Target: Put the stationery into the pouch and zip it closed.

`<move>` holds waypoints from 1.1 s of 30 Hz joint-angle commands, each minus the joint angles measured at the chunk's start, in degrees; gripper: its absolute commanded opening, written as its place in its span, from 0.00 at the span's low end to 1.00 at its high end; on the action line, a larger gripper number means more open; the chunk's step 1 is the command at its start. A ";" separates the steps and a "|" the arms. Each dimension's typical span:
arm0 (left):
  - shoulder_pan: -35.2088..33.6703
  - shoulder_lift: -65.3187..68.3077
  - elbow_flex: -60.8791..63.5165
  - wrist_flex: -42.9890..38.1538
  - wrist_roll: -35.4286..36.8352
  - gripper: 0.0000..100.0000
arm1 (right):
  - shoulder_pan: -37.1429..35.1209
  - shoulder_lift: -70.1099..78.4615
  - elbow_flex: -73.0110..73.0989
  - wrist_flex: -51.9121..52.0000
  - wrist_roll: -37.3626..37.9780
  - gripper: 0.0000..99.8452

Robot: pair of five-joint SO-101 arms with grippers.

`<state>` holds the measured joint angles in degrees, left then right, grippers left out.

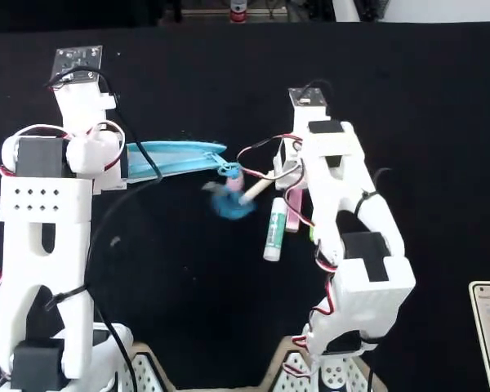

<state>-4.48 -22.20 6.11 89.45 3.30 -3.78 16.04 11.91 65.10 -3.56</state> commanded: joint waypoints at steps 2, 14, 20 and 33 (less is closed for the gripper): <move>-0.92 0.44 1.98 0.35 0.79 0.03 | -0.44 -0.31 -0.22 0.00 -0.53 0.12; -0.92 0.44 1.89 0.35 0.79 0.03 | -0.44 -0.31 1.89 -0.53 -2.64 0.16; -0.92 0.44 1.98 0.35 0.79 0.03 | -0.44 3.65 1.54 -2.81 -2.29 0.13; -0.92 0.44 1.89 0.35 0.70 0.03 | 1.49 -4.35 -2.07 6.77 6.15 0.01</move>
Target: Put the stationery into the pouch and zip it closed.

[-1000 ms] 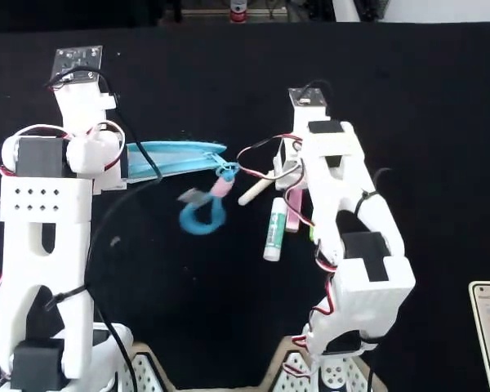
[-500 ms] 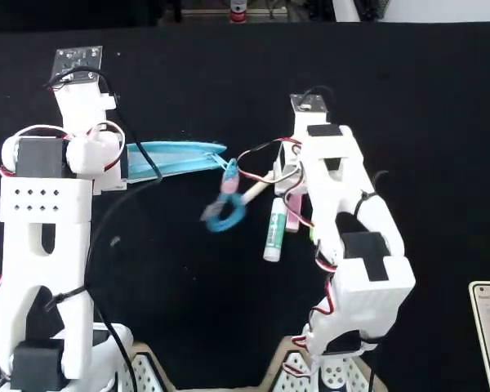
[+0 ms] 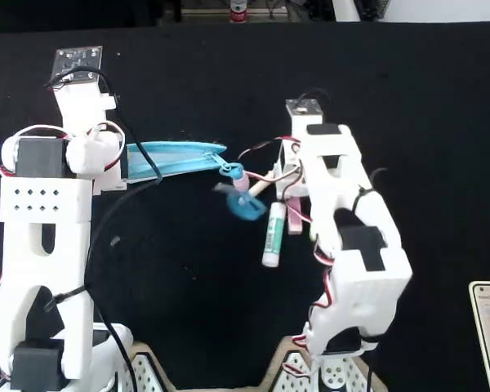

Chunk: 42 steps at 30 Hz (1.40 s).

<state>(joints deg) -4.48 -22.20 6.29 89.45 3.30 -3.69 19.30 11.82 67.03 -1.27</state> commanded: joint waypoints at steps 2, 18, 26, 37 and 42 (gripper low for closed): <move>-0.92 0.44 1.71 0.35 0.70 0.03 | 2.99 -11.30 -2.07 8.09 8.00 0.01; -0.92 0.44 1.36 0.35 0.70 0.03 | 36.04 -17.27 9.54 1.23 35.87 0.02; -0.92 0.44 1.45 0.35 0.70 0.03 | 37.63 -10.07 14.02 -3.25 38.15 0.02; -0.92 0.44 1.36 0.35 0.70 0.03 | 37.36 -6.73 13.85 -3.16 38.42 0.13; -0.92 0.44 1.36 0.35 0.70 0.03 | 37.54 -6.73 13.85 -3.16 40.97 0.10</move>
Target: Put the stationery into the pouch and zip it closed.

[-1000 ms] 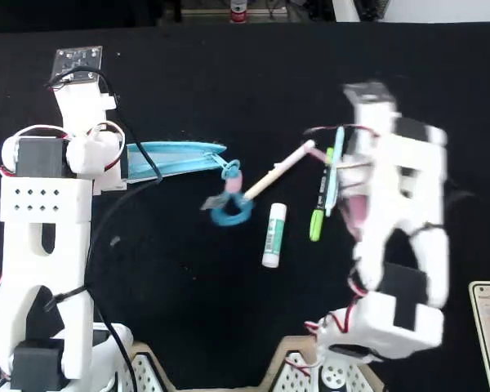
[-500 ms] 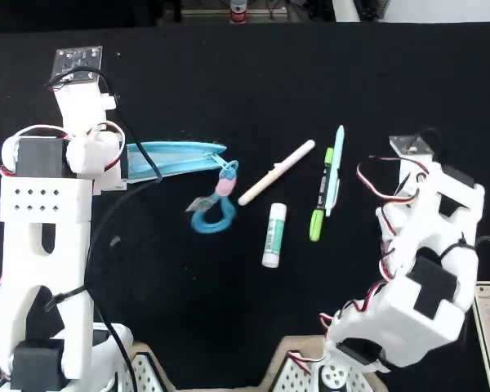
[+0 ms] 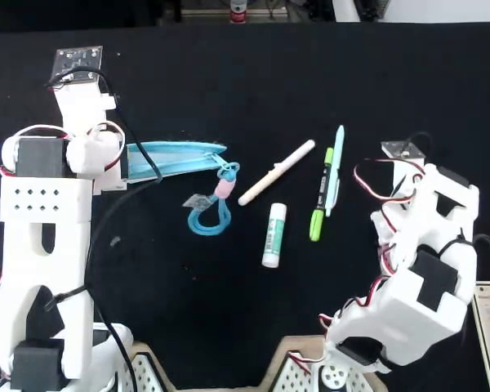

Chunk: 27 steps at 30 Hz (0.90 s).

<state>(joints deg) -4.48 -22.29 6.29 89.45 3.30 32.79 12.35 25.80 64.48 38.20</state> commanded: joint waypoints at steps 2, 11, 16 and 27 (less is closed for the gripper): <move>-0.92 0.53 1.36 0.26 0.70 0.03 | 1.05 0.22 -0.13 -0.35 2.37 0.10; -0.92 0.53 1.45 0.26 0.70 0.03 | -0.53 0.22 -1.71 1.67 2.46 0.15; -0.92 0.53 1.36 0.26 0.70 0.03 | -0.44 0.57 -2.95 1.41 2.64 0.15; -0.84 0.53 1.36 0.26 0.70 0.03 | 0.88 -7.16 -0.84 3.34 11.60 0.01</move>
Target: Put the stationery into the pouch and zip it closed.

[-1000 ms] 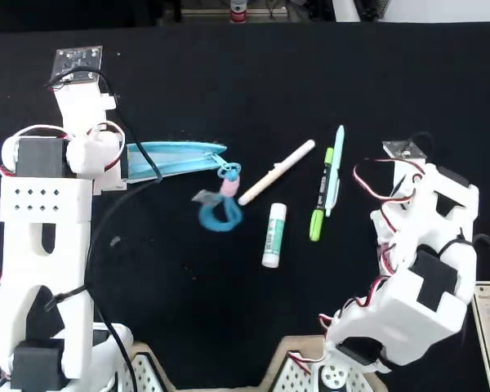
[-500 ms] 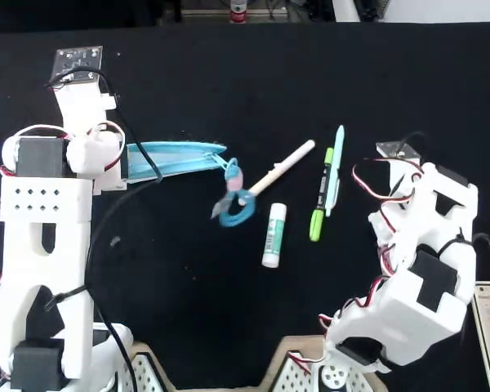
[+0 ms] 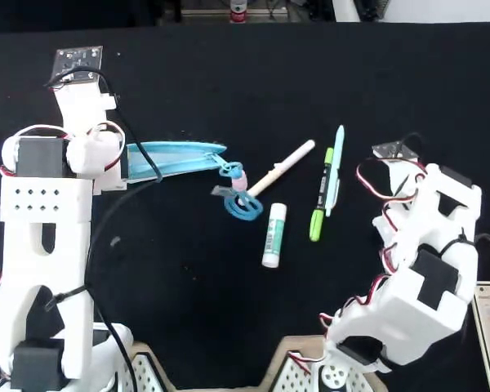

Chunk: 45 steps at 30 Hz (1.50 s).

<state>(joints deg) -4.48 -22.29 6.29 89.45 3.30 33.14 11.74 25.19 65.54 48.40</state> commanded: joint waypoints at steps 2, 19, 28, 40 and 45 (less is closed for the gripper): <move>-0.75 0.53 1.36 0.26 0.70 0.03 | 0.53 -12.18 -0.13 5.71 1.49 0.01; -0.48 0.53 1.80 0.26 0.70 0.03 | -26.37 -57.98 0.92 17.49 -17.85 0.01; -0.48 0.53 1.80 0.35 0.70 0.03 | -52.04 -73.89 1.71 2.64 -44.57 0.01; -0.48 0.53 1.80 0.35 0.79 0.03 | -67.87 -79.43 21.14 -36.48 -45.36 0.01; -0.48 0.53 1.80 0.35 0.79 0.03 | -70.42 -79.34 28.79 -53.71 -45.36 0.01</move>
<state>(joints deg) -4.48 -22.29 6.29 89.45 3.30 -35.34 -66.68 50.59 25.36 3.38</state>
